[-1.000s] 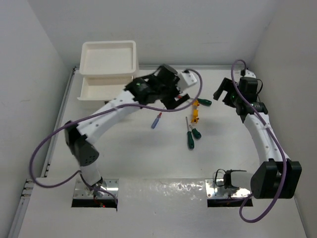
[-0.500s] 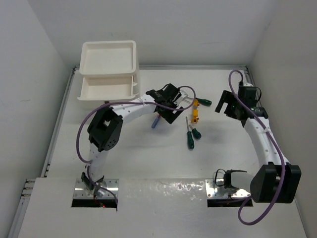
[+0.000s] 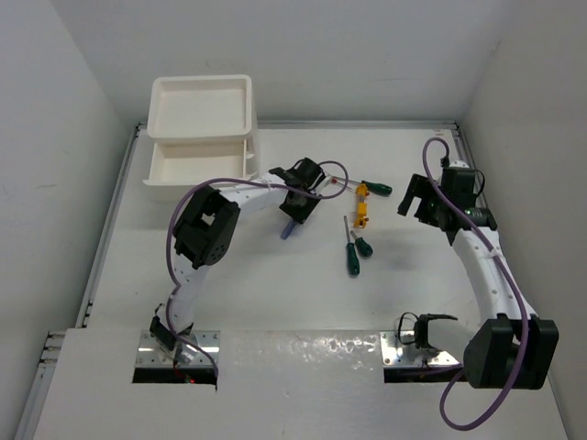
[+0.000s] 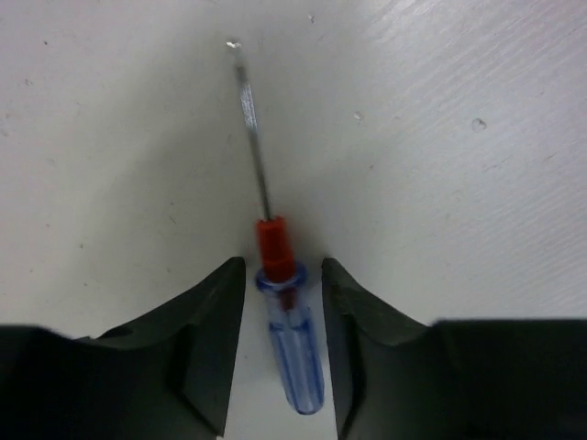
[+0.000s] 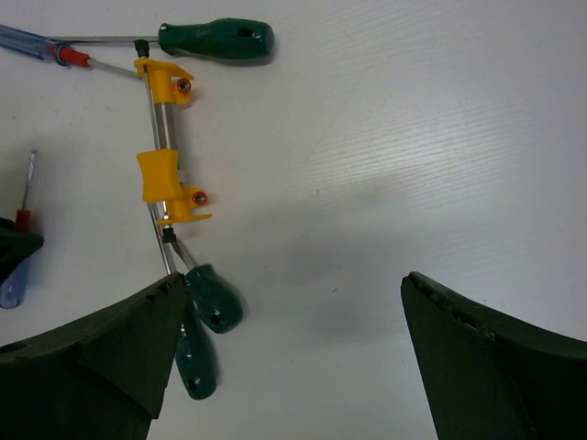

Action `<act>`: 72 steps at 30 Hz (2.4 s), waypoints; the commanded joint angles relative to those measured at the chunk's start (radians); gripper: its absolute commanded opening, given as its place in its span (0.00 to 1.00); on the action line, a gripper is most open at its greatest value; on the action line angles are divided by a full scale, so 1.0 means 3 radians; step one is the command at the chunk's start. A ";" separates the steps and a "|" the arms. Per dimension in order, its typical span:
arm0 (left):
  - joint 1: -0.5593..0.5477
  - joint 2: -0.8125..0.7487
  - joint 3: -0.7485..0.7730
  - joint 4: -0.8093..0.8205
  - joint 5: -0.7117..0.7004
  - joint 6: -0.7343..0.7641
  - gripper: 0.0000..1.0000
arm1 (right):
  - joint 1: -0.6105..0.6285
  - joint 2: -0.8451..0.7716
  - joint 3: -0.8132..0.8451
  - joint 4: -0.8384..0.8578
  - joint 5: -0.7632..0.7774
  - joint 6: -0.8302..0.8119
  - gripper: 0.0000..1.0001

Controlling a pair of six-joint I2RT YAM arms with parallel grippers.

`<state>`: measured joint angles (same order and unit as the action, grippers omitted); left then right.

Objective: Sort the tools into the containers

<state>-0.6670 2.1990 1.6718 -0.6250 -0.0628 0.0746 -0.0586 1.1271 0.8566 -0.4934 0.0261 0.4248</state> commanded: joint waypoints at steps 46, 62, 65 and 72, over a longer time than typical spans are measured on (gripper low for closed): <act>0.1635 -0.2288 -0.0413 -0.0381 0.0030 0.4302 0.00 | 0.0655 0.1504 0.1869 0.0464 -0.0905 -0.0219 0.88; 0.1640 -0.2421 -0.0419 -0.0519 -0.0169 0.4200 0.38 | 0.1289 0.3948 0.4144 -0.0395 -0.0358 -0.1646 0.92; 0.1635 -0.2376 -0.0373 -0.0443 -0.0261 0.4058 0.42 | 0.1305 0.4209 0.4191 -0.0268 -0.0302 -0.1560 0.91; 0.1635 -0.2186 0.0419 -0.0493 -0.0180 0.3076 0.51 | 0.1351 0.4598 0.4145 -0.0063 -0.0333 -0.1487 0.68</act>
<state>-0.1749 1.5490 1.6791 -0.8055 -0.1307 1.1561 0.3489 2.4977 2.0762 -0.5465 -0.0753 -0.0067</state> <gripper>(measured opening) 0.506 0.695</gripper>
